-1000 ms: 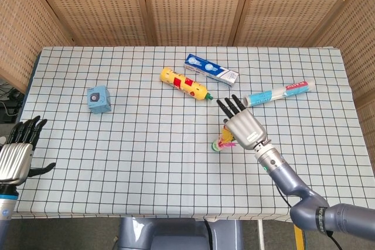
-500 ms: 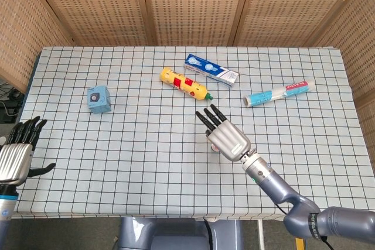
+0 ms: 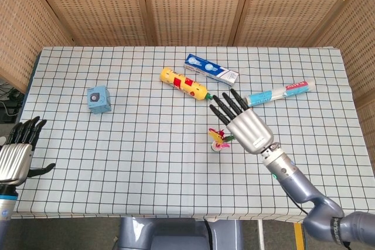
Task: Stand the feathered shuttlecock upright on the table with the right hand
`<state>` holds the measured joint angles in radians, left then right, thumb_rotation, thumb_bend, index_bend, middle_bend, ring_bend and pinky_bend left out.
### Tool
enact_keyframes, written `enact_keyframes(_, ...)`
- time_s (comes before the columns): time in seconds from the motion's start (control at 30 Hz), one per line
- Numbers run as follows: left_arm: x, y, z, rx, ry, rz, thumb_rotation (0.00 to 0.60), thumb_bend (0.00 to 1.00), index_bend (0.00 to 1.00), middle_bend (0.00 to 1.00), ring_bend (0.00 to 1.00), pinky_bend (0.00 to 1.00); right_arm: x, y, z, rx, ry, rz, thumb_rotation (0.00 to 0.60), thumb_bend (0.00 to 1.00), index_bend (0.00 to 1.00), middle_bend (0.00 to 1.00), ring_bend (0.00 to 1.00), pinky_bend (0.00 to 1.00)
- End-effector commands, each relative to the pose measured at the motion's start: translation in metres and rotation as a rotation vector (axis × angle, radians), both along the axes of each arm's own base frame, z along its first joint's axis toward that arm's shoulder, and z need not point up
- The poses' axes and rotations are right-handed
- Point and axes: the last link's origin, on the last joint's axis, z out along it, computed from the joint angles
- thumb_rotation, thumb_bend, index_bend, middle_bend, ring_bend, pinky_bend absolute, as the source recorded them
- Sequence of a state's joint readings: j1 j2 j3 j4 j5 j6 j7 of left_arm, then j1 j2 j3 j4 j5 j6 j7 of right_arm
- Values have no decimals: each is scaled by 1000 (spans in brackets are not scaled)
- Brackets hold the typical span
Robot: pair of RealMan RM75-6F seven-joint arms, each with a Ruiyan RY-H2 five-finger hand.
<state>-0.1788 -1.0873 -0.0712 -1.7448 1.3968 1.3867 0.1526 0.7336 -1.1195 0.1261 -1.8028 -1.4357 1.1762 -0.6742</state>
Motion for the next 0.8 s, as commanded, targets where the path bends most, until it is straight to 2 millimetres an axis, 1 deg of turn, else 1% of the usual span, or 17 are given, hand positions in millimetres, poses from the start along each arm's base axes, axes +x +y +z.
enact_keyframes(0.03,0,0,2,2,-4,-1,600,0,0,0,0,0,-24,1,36,-63,-32,-27,600,0,0,0,0,0)
enact_keyframes(0.07,-1,0,2,3,-5,-2,600,0,0,0,0,0,-33,1,46,-77,-42,-44,600,0,0,0,0,0)
enact_keyframes(0.1,-1,0,4,6,-9,-3,600,0,0,0,0,0,-54,2,63,-108,-64,-95,600,0,0,0,0,0)
enact_keyframes(0.17,-1,-2,5,6,-15,-8,600,0,0,0,0,0,-87,6,84,-120,-122,-143,600,0,0,0,0,0)
enact_keyframes(0.23,-1,-3,5,4,-15,-12,600,0,0,0,0,0,-109,8,93,-122,-169,-178,600,0,0,0,0,0)
enact_keyframes(0.27,-1,-4,5,1,-14,-16,600,0,0,0,0,0,-127,11,96,-120,-221,-232,600,0,0,0,0,0)
enact_keyframes(0.37,1,-7,5,-3,-13,-30,600,0,0,0,0,0,-163,23,95,-89,-372,-413,600,0,0,0,0,0)
enact_keyframes(0.4,1,-7,5,-3,-13,-32,600,0,0,0,0,0,-166,25,95,-83,-391,-436,600,0,0,0,0,0)
enact_keyframes(0.43,1,-8,5,-5,-14,-37,600,0,0,0,0,0,-177,30,93,-76,-426,-492,600,0,0,0,0,0)
enact_keyframes(0.5,1,-9,5,-6,-15,-43,600,0,0,0,0,0,-187,38,90,-77,-452,-539,600,0,0,0,0,0)
enact_keyframes(0.6,1,-11,6,-5,-20,-48,600,0,0,0,0,0,-202,58,79,-76,-470,-600,600,0,0,0,0,0)
enact_keyframes(0.7,0,-11,7,-4,-24,-49,600,0,0,0,0,0,-209,73,70,-83,-471,-621,600,0,0,0,0,0)
enact_keyframes(0.8,0,-10,8,-6,-29,-50,600,0,0,0,0,0,-210,88,60,-110,-442,-610,600,0,0,0,0,0)
